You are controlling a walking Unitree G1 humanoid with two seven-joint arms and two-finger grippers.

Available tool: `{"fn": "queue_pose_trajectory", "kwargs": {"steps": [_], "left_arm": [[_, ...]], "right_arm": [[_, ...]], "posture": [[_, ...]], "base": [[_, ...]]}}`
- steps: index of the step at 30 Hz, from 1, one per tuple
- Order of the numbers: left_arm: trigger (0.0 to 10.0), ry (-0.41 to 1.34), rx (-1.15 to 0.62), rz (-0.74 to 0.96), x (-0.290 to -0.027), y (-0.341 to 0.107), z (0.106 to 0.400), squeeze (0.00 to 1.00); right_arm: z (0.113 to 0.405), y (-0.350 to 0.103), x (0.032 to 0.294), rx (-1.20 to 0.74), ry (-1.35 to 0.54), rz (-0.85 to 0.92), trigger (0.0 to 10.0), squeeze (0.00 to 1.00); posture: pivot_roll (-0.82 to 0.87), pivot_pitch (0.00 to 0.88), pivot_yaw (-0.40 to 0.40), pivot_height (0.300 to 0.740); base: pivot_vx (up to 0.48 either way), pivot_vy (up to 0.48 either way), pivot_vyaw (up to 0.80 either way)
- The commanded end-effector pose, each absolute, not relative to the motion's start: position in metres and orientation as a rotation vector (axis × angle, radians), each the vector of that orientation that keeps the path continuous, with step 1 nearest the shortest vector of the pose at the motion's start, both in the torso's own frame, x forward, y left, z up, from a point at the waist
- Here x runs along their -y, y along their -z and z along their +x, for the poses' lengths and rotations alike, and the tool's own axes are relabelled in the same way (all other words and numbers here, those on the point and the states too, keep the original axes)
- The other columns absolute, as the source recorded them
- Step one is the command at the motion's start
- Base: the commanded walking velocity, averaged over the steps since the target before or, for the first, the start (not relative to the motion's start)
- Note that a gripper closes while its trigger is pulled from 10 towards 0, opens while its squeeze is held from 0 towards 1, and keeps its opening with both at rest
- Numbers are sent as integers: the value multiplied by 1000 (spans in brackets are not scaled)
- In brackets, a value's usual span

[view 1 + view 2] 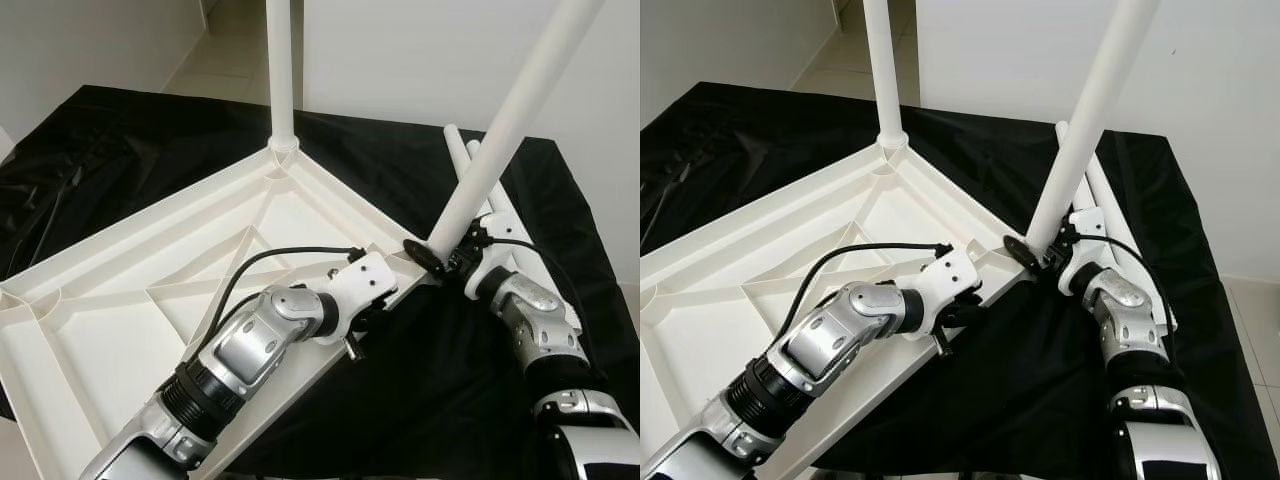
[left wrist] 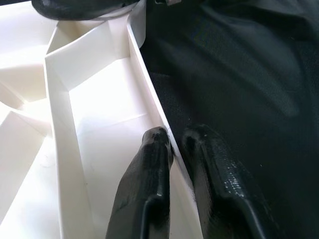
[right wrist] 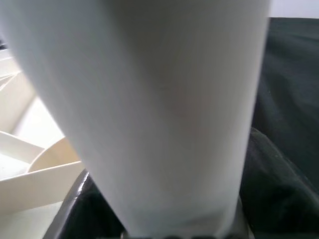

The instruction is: Building children table

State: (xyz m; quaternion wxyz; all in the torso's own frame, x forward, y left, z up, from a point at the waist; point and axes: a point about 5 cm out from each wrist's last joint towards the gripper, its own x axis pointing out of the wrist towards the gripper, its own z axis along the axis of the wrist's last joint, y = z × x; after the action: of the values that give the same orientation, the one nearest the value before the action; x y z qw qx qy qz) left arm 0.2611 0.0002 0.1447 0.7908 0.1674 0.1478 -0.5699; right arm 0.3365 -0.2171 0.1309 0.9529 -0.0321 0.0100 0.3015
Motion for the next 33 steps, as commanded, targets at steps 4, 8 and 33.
{"fn": "queue_pose_trajectory", "kwargs": {"steps": [4,8,33], "left_arm": [[10000,1268,-401,374,-1,-131,255,0],[10000,1270,-403,372,0,-130,255,0],[10000,1283,-412,364,1,-129,251,0]], "right_arm": [[334,-125,214,-42,-654,-64,0,0],[331,-119,212,-48,-684,-58,0,0],[320,-131,157,35,-232,102,10000,0]], "posture": [[-45,73,11,740],[-48,75,13,740],[-64,97,3,740]], "base": [[0,0,0],[0,0,0],[0,0,0]]}}
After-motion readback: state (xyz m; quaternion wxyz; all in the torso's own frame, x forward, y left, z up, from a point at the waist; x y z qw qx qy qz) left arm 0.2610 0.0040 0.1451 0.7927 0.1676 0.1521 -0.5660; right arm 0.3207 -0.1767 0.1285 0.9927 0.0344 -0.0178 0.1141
